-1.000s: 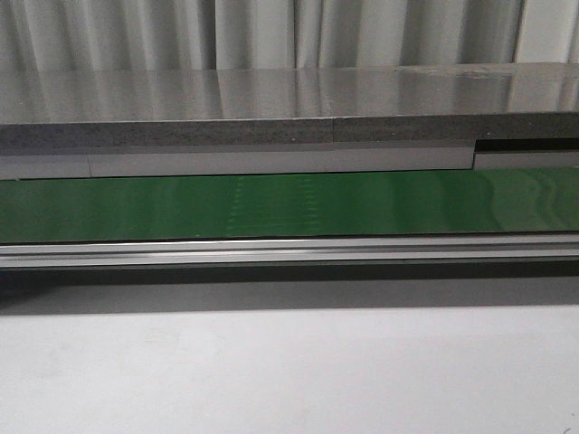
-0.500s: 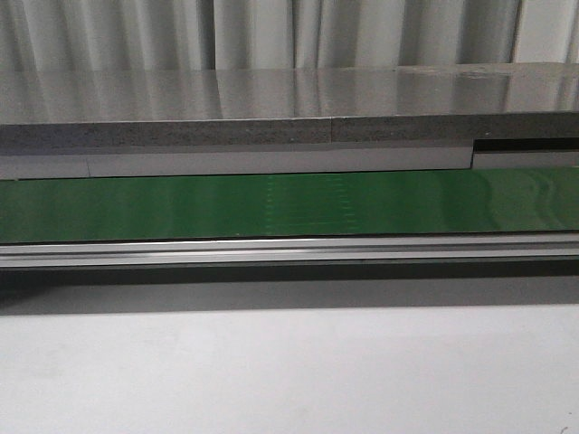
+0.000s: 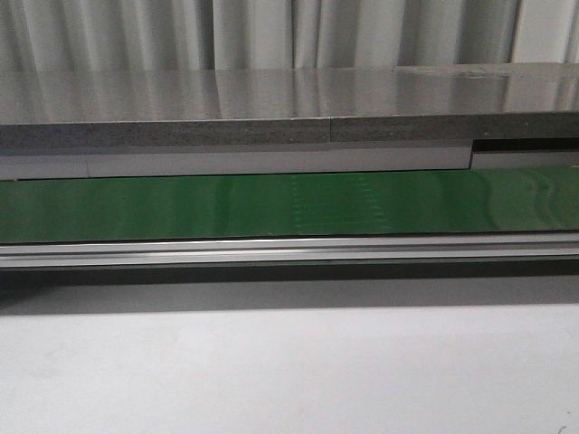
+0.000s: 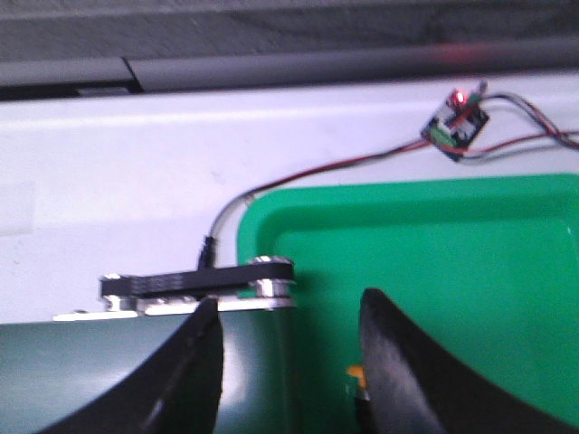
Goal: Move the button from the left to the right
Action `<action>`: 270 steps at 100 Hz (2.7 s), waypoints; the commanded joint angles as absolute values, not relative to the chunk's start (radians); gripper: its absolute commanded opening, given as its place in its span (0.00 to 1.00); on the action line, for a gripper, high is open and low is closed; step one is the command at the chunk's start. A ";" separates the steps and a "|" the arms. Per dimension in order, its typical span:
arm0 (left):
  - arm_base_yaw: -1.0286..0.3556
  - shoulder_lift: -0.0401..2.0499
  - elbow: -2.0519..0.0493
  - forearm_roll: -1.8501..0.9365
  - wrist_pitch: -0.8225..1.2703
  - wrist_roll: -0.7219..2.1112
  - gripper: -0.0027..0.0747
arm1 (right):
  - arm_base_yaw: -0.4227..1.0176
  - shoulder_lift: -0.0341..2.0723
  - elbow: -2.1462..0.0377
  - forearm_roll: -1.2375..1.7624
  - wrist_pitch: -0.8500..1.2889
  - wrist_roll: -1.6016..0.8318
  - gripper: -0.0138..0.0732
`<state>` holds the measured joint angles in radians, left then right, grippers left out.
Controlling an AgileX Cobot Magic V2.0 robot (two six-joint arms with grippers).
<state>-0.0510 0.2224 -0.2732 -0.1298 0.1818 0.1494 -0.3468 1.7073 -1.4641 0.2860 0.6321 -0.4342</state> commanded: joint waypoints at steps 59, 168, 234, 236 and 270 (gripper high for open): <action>-0.060 0.229 -0.301 -0.139 0.094 0.144 0.01 | -0.121 1.057 -0.910 0.323 0.315 -0.461 0.58; -0.060 0.229 -0.301 -0.139 0.094 0.144 0.01 | -0.111 0.393 -0.519 0.443 0.478 -0.461 0.11; -0.060 0.229 -0.301 -0.139 0.094 0.144 0.01 | -0.111 0.393 -0.518 0.444 0.482 -0.461 0.08; -0.060 0.229 -0.301 -0.139 0.094 0.144 0.01 | -0.111 0.393 -0.518 0.444 0.482 -0.461 0.08; -0.060 0.229 -0.301 -0.139 0.094 0.144 0.01 | -0.111 0.393 -0.518 0.444 0.478 -0.461 0.08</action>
